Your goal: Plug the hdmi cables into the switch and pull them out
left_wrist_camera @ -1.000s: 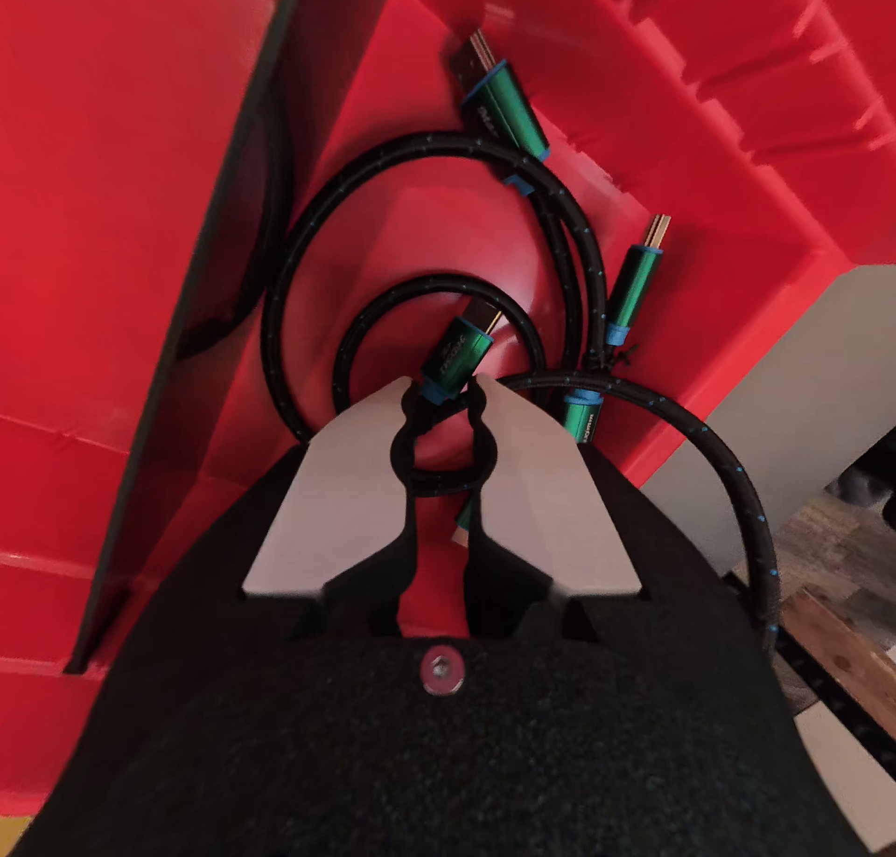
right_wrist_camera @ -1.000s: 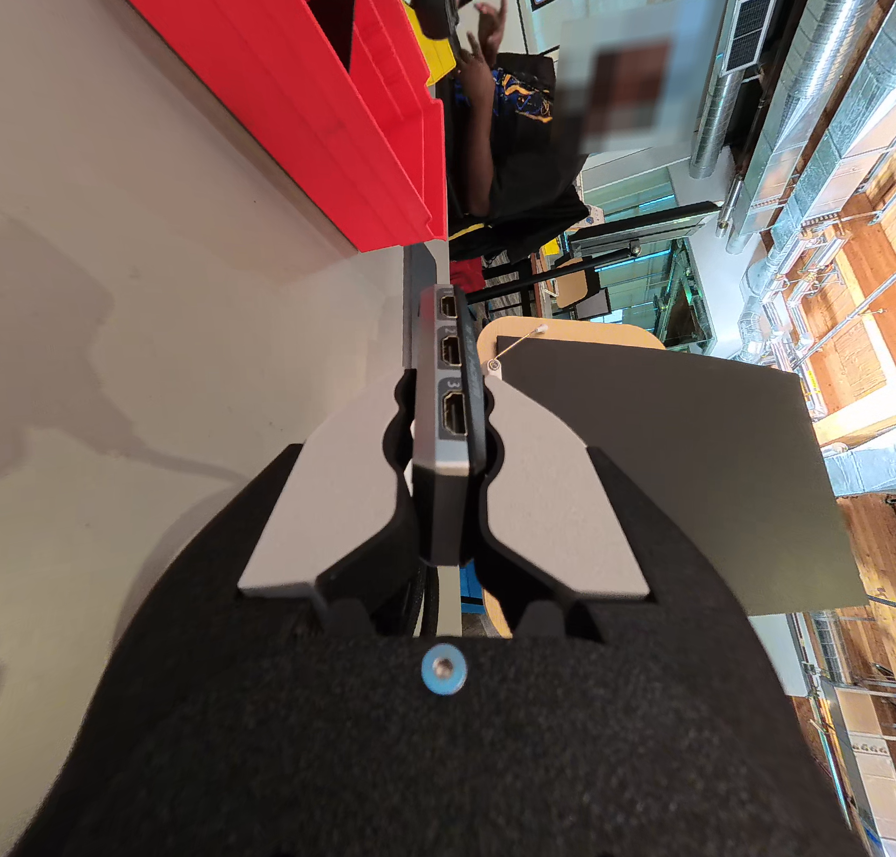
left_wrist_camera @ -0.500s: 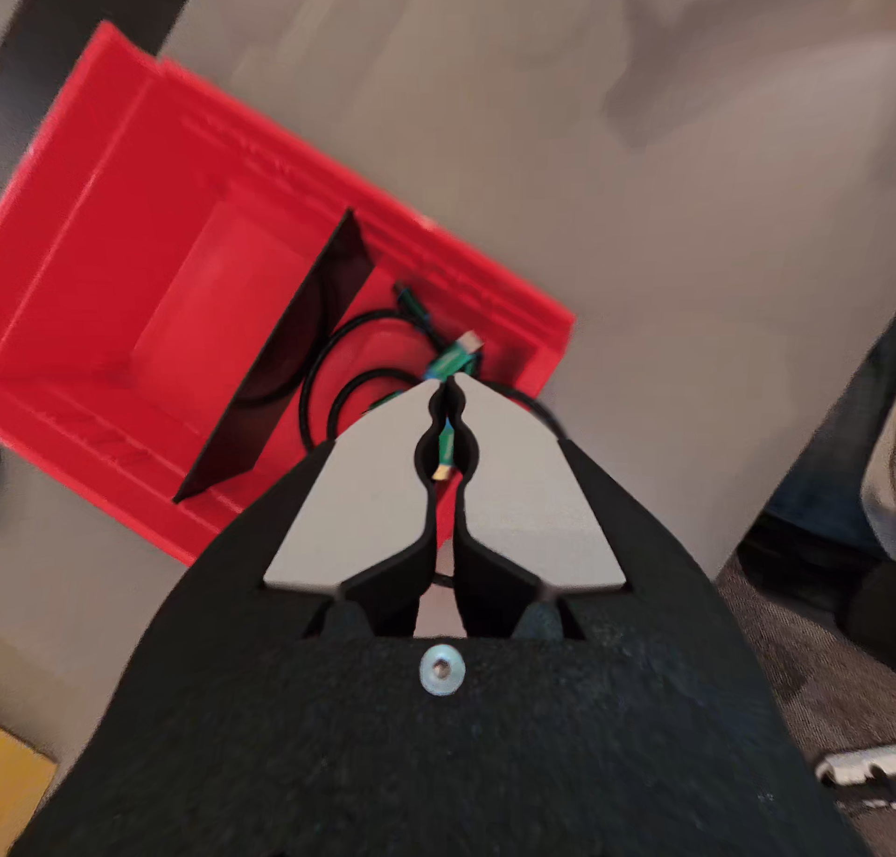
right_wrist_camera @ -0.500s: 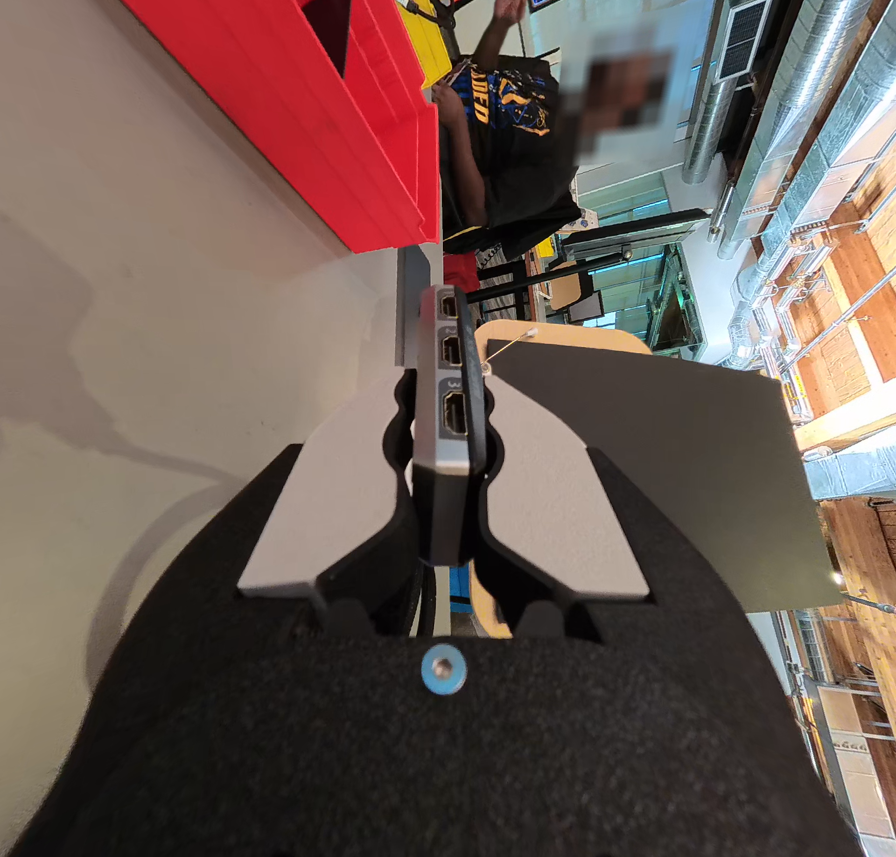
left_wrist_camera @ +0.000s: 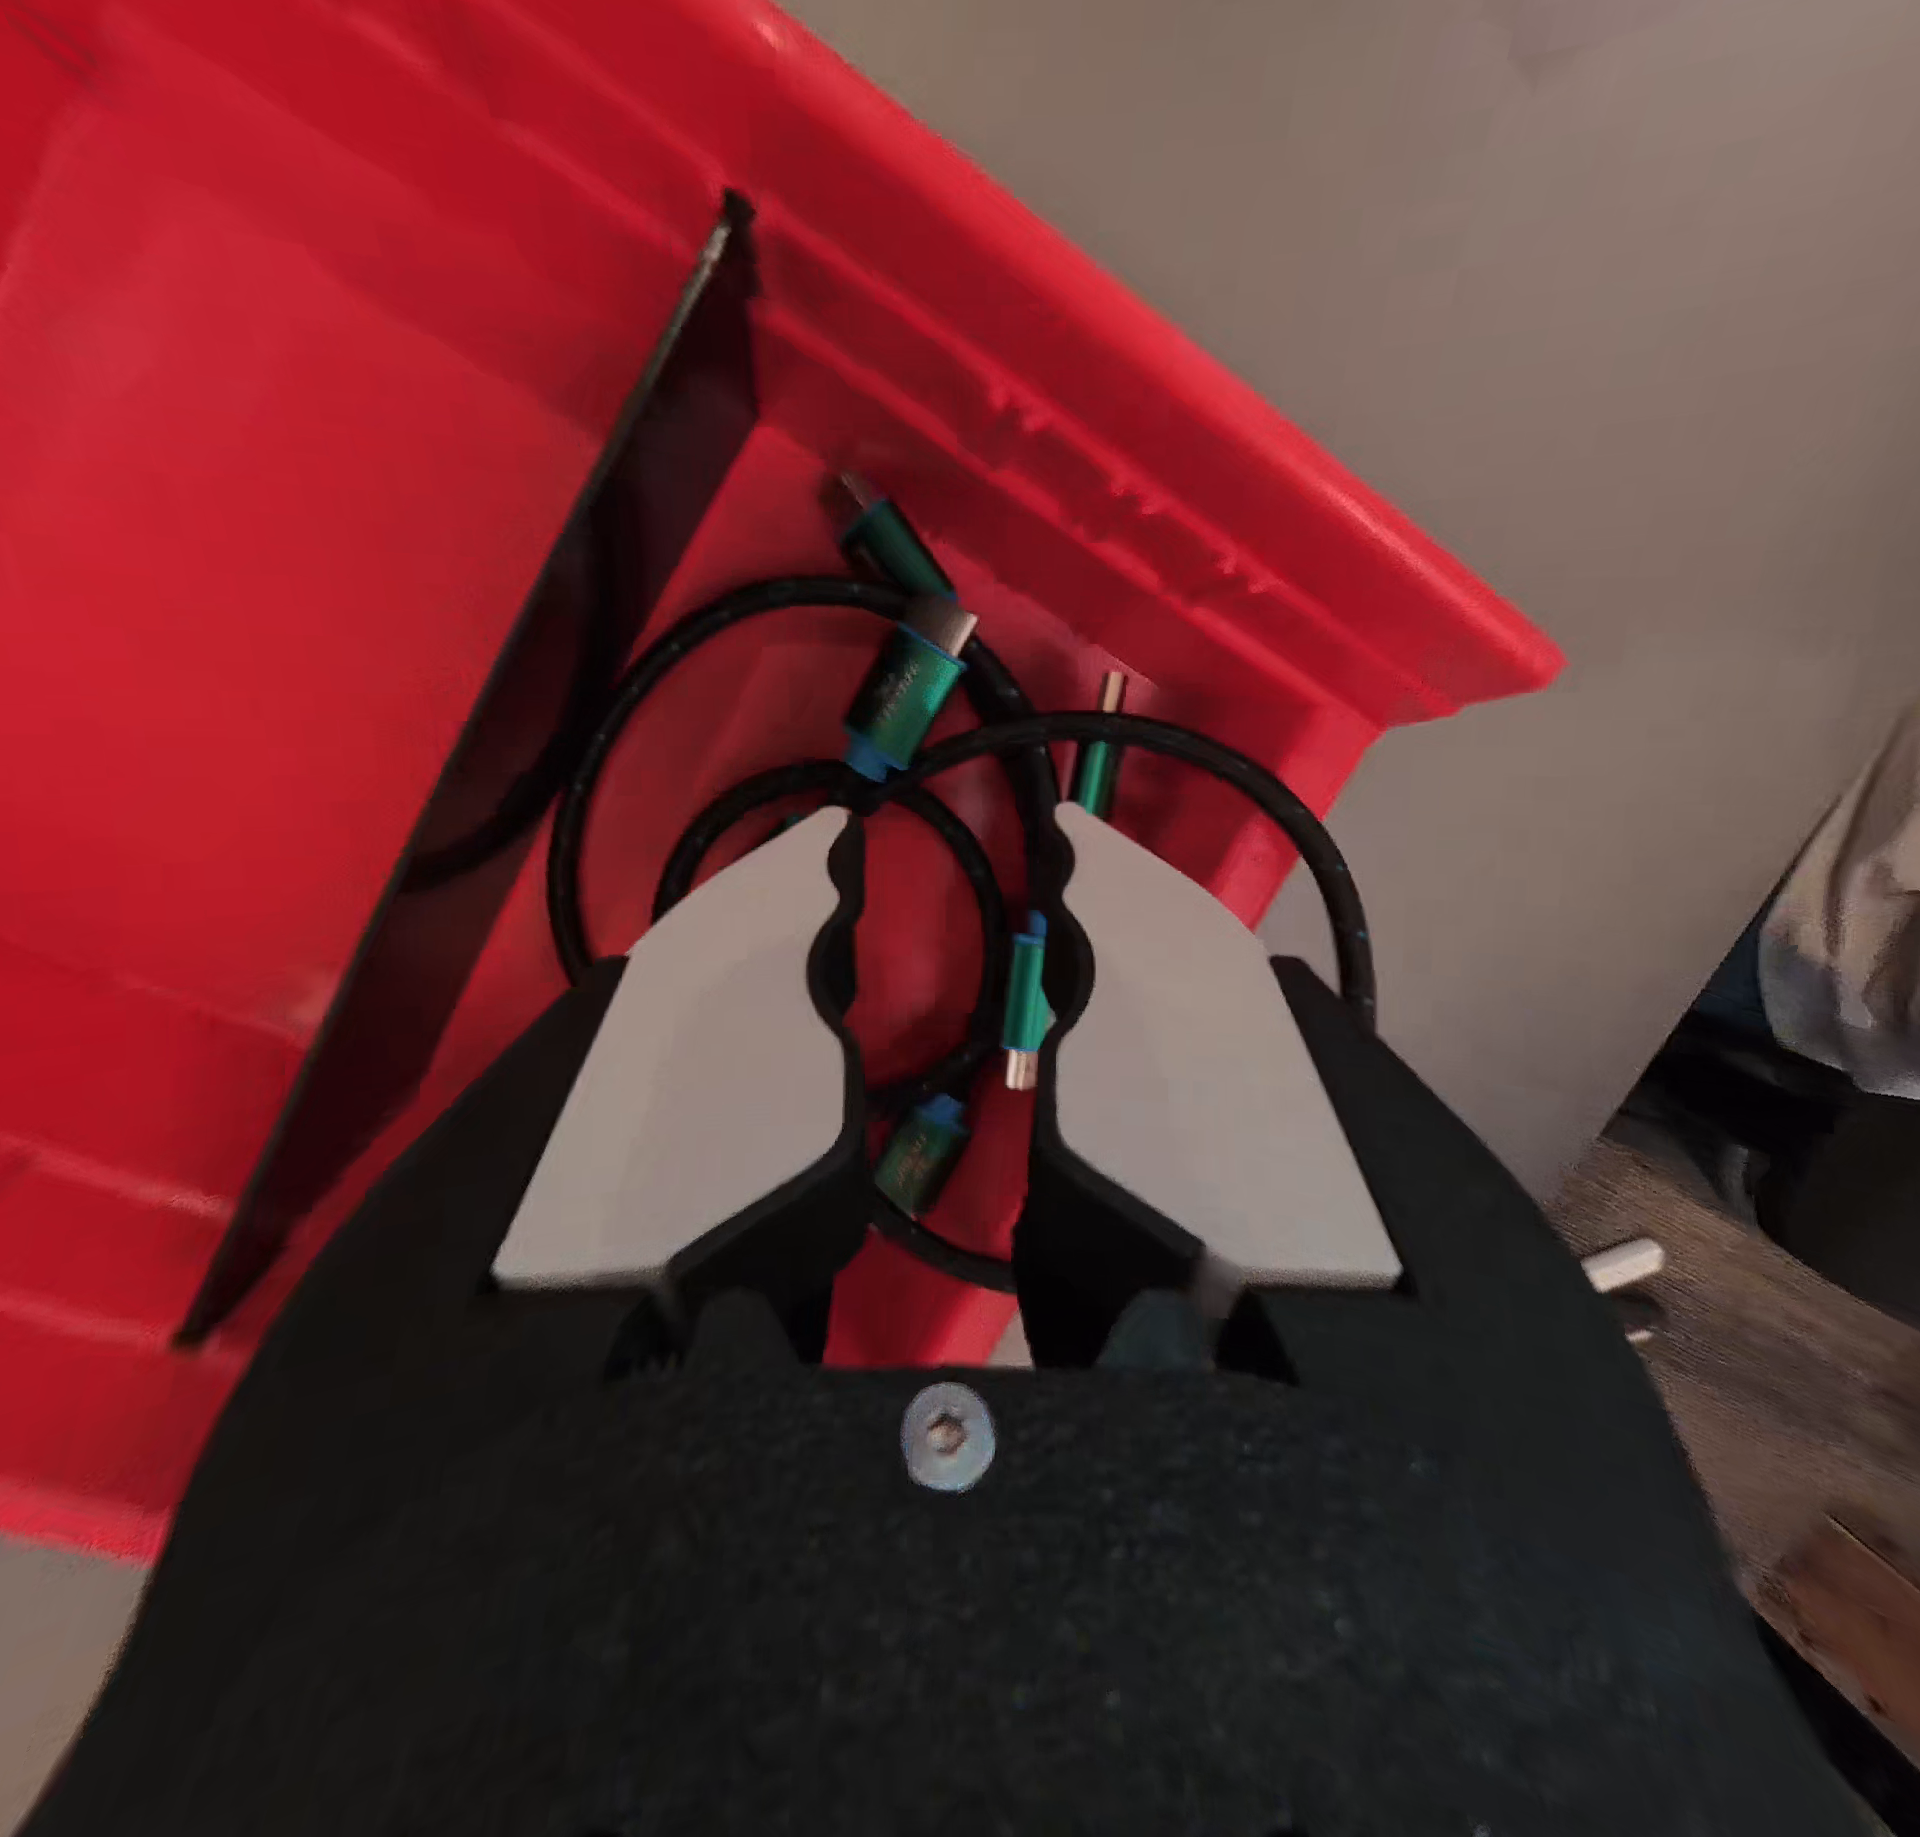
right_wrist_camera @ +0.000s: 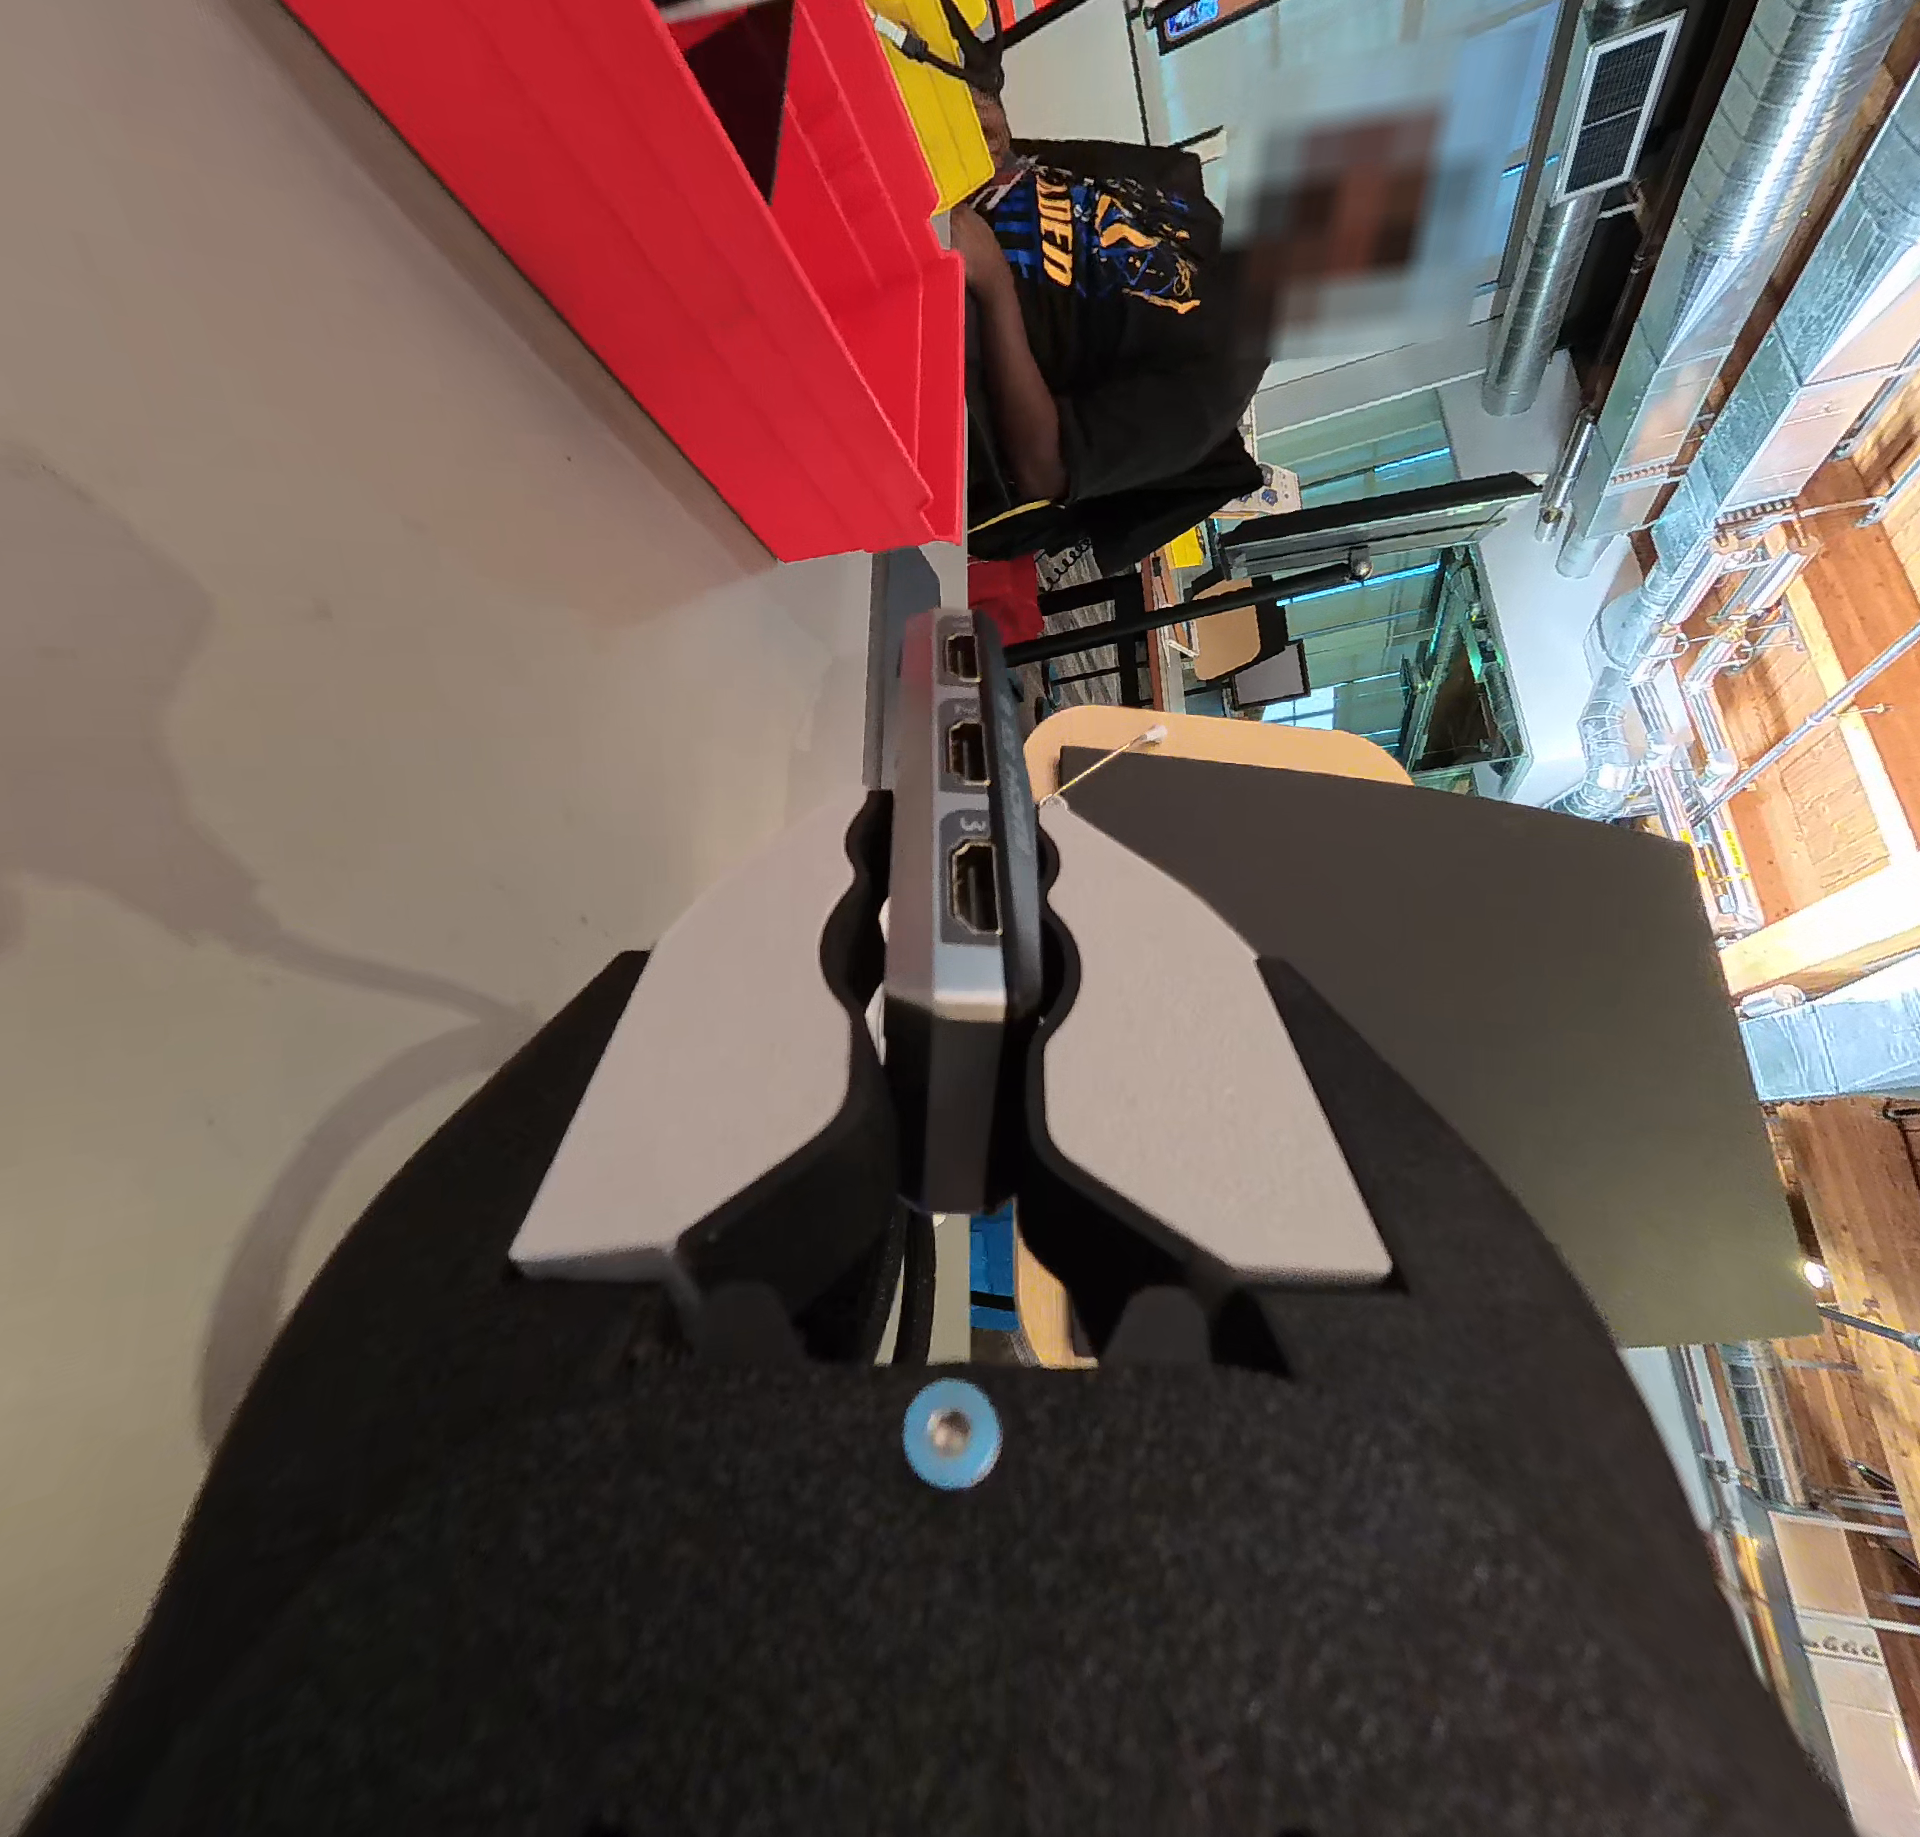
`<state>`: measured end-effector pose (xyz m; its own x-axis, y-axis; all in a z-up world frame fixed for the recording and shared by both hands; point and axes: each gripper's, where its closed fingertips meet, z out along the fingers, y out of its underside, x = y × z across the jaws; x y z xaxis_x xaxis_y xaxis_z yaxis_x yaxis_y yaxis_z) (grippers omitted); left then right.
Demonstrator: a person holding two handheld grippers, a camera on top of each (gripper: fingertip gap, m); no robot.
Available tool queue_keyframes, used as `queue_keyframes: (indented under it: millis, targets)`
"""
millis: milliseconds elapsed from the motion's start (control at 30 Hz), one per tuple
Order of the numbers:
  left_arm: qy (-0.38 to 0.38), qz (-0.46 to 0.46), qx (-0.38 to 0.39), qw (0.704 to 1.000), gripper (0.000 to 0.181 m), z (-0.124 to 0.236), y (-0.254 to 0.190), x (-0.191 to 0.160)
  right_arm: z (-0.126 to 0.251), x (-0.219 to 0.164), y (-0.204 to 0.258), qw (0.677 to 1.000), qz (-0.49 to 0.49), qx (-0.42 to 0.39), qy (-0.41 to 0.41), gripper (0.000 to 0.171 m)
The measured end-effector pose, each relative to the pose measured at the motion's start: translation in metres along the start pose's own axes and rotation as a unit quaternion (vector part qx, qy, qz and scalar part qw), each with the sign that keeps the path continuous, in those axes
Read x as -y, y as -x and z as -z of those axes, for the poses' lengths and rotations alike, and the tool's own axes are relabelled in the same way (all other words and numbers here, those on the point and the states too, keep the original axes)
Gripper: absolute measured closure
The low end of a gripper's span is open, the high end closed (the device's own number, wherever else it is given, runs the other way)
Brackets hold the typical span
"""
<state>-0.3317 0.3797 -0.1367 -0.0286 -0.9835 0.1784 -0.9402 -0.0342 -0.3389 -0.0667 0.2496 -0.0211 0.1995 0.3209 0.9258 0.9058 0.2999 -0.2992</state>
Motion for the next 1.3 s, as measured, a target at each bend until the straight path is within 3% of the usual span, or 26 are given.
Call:
queue_keyframes:
  millis: [267,567,767,900,1033,1167,1233,1300]
  targets:
    - [0.03,-0.025,-0.034,0.999,0.151,-0.038,0.016,-0.01,-0.004,-0.011,0.004,1.0,-0.007,0.007,0.01,0.148]
    - [0.024,0.0,-0.088,0.996,0.164,-0.044,0.012,-0.009,-0.009,-0.016,0.012,1.0,0.001,0.017,0.019,0.148]
    - [-0.001,0.006,-0.036,0.999,0.166,-0.039,0.013,-0.008,-0.007,-0.015,0.01,1.0,-0.002,0.015,0.018,0.148]
    - [-0.055,0.008,0.048,0.997,0.165,-0.009,0.006,-0.004,-0.005,-0.013,0.008,1.0,0.001,0.012,0.016,0.148]
    - [-0.148,0.0,0.109,0.983,0.166,0.043,-0.03,0.009,-0.003,-0.009,0.004,1.0,0.0,0.007,0.011,0.148]
    - [-0.216,-0.021,0.123,0.968,0.166,0.084,-0.102,0.028,0.002,-0.004,-0.002,1.0,0.003,-0.002,0.006,0.148]
    - [-0.216,-0.036,0.11,0.969,0.166,0.075,-0.146,0.038,0.004,-0.001,-0.006,1.0,0.006,-0.006,0.005,0.148]
    - [-0.182,-0.035,0.106,0.977,0.166,0.04,-0.176,0.046,0.006,0.001,-0.008,1.0,0.008,-0.01,0.003,0.148]
